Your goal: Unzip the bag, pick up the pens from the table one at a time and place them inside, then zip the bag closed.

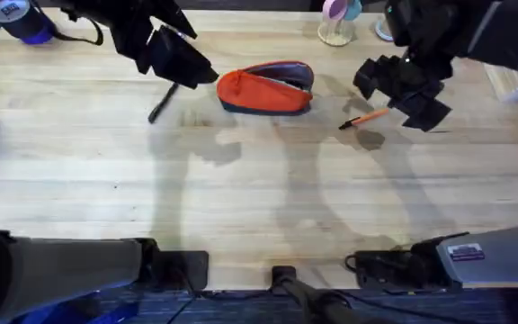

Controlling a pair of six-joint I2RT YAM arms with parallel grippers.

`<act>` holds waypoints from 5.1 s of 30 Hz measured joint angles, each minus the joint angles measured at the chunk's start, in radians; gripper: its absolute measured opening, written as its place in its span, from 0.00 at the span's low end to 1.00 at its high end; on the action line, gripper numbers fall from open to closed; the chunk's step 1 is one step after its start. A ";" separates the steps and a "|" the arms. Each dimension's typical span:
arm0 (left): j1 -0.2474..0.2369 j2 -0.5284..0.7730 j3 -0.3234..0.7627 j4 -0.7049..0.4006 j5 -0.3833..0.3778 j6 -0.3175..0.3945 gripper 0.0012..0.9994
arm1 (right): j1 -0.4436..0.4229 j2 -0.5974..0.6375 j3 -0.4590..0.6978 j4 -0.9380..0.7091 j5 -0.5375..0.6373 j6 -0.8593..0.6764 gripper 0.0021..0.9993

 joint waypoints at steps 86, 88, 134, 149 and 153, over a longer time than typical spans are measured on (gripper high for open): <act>0.000 0.000 0.000 0.000 0.000 0.000 0.99 | -0.061 0.139 -0.085 0.232 -0.046 -0.083 0.03; 0.000 0.000 0.000 0.000 0.000 0.000 0.99 | -0.061 0.139 -0.080 0.225 -0.049 -0.095 0.03; 0.000 0.000 0.000 0.000 0.000 0.000 0.99 | 0.238 -0.120 -0.053 0.578 -0.385 -1.437 0.03; 0.000 0.000 0.000 0.000 0.000 0.000 0.99 | 0.261 -0.054 -0.052 0.584 -0.435 -1.945 0.03; 0.000 0.000 0.000 0.000 0.000 0.000 0.99 | 0.261 -0.017 -0.052 0.596 -0.447 -1.966 0.03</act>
